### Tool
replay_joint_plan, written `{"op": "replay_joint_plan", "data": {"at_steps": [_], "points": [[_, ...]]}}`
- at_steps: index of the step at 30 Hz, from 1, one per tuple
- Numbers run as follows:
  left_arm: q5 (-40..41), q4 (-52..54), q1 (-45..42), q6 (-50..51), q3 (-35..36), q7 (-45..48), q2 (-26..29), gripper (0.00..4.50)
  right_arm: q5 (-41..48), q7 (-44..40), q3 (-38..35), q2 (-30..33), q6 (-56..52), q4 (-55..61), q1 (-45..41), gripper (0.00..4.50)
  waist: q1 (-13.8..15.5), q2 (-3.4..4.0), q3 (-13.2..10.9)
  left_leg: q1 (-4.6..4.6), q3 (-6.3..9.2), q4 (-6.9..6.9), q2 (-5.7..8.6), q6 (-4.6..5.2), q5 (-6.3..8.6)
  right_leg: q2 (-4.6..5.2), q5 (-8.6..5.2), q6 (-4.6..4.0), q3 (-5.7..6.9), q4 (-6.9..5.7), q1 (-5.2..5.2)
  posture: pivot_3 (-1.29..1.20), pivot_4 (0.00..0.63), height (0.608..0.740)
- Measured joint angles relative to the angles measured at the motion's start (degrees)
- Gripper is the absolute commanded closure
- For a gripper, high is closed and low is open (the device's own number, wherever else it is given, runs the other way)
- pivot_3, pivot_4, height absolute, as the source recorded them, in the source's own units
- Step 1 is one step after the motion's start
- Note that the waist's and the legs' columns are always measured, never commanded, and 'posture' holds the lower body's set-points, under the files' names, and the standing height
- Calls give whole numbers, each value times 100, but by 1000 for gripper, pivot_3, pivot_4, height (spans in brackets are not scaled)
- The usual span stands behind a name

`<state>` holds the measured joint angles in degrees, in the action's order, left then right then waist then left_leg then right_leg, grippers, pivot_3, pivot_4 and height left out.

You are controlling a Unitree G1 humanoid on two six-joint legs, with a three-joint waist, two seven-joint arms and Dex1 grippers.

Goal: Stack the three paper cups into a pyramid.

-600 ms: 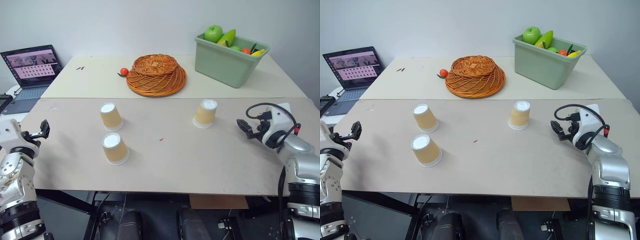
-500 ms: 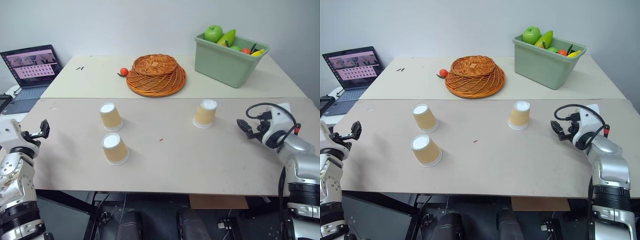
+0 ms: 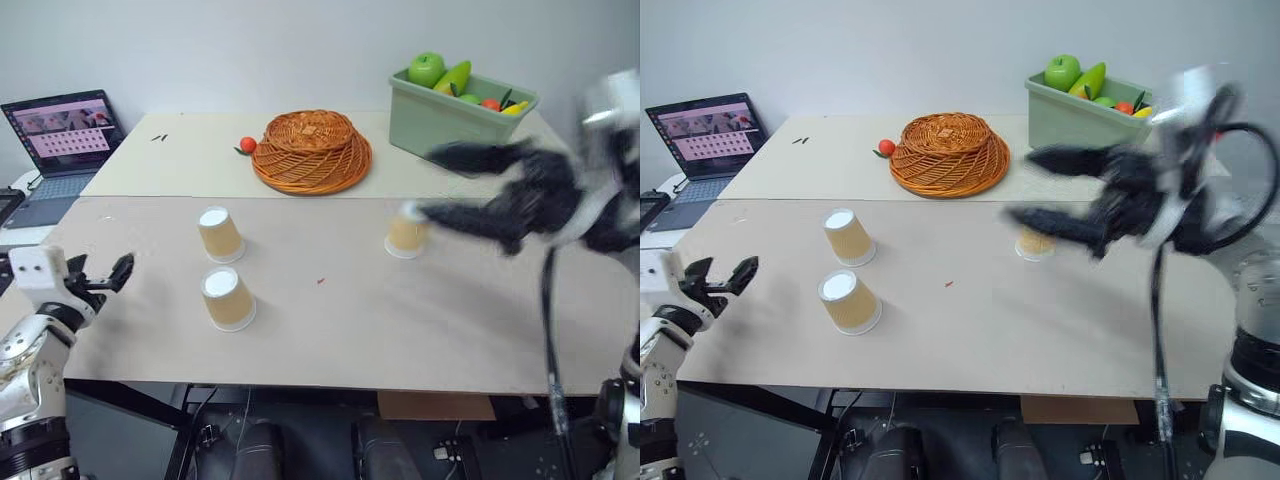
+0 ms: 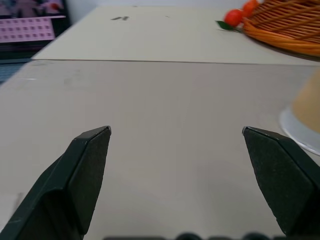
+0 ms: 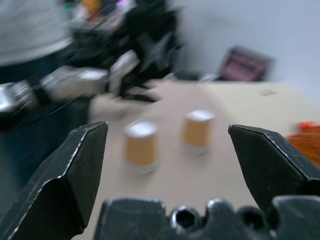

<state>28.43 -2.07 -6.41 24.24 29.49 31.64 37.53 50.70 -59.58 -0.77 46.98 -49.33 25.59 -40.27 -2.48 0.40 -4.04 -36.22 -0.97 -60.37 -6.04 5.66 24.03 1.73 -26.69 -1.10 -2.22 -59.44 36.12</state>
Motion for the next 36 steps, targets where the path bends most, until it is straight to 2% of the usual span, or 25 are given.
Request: {"op": "replay_joint_plan", "data": {"at_steps": [3,7,11,17,20,27,31,36], "points": [[224,472,43,308,-243,546,322,0,-1000,-194,1139,-176,444,-454,4,15,8,-3,1,1,-10,48,24,-34,-19,71,0,0,15,0,6,0,150,628],[374,925,246,571,-384,1267,909,0,-1933,-288,1796,-431,1061,-1065,-140,15,11,2,-2,-1,-15,51,28,-65,-37,80,0,0,27,-12,7,0,150,628],[569,1246,684,742,-467,2286,1586,0,-2348,-354,1856,-668,1399,-1498,-205,15,-2,4,-3,-2,-11,40,27,-65,-36,81,-7,-13,53,-33,10,0,150,628],[749,1300,854,851,-502,3279,2161,0,-2568,-384,1804,-804,1502,-1667,-206,15,-6,7,-5,-4,-4,42,21,-62,-35,82,-22,-30,104,-28,9,0,150,628],[618,1200,289,738,-1008,3439,2127,0,-2627,-339,1721,-813,1507,-1699,-174,15,21,10,-7,-6,-1,47,25,-56,-32,78,-25,-36,133,-31,4,0,150,628],[101,543,-1001,321,-2281,3646,1593,0,-2633,-161,1417,-785,1378,-1466,-82,15,-4,10,-7,-10,10,40,23,-62,-36,84,-25,-35,138,-53,-3,0,150,628],[-31,289,-1415,195,-2664,3820,1394,0,-2633,-68,1304,-755,1248,-1337,46,15,-29,10,-7,-10,24,33,21,-61,-36,81,-25,-35,138,-63,-2,0,150,628],[-123,96,-1707,183,-2821,4002,1322,0,-2631,79,1202,-721,1115,-1107,126,15,-24,11,-8,-5,27,34,25,-60,-36,76,-26,-34,142,-47,-3,0,150,628]]}}
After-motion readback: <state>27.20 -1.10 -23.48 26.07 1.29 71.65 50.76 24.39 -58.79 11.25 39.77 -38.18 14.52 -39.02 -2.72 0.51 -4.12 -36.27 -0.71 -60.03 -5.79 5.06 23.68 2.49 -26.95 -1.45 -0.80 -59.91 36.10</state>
